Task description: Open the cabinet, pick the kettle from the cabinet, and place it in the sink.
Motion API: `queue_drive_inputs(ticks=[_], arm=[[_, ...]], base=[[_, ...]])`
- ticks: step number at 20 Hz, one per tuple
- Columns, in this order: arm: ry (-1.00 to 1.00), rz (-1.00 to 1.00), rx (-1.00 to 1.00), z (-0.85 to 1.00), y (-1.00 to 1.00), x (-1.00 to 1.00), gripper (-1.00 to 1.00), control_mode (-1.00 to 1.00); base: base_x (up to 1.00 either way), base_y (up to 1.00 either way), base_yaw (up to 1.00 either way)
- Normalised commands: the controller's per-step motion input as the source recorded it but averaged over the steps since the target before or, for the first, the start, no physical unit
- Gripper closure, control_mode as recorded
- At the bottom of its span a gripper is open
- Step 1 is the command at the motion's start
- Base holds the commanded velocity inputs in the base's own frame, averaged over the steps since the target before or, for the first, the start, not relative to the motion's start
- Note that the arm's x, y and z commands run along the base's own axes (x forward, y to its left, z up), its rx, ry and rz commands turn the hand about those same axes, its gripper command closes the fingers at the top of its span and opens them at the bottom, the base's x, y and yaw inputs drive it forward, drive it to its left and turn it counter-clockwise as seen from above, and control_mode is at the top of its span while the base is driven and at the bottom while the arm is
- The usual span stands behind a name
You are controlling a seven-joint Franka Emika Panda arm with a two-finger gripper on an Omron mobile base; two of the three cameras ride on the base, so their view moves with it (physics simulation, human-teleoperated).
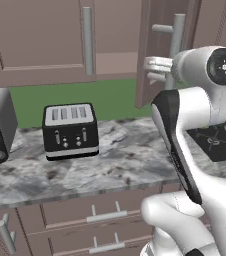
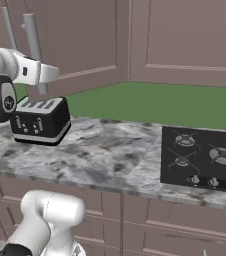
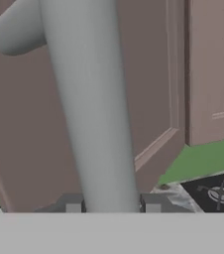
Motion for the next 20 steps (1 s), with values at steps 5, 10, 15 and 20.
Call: queue_drive_inputs(ticks=[5, 10, 15, 20], arm=[[0.0, 0.0, 0.01, 0.0, -0.45, -0.49, 1.0, -1.0], [0.0, 0.0, 0.01, 0.0, -0.46, -0.43, 1.0, -1.0], [0.0, 0.0, 0.02, 0.0, -0.46, -0.39, 1.0, -1.0], [0.02, -0.02, 0.01, -0.02, -0.34, -0.3, 1.0, -1.0]], base=[[0.0, 0.0, 0.0], [0.0, 0.0, 0.0], [0.0, 0.0, 0.0], [0.0, 0.0, 0.0]])
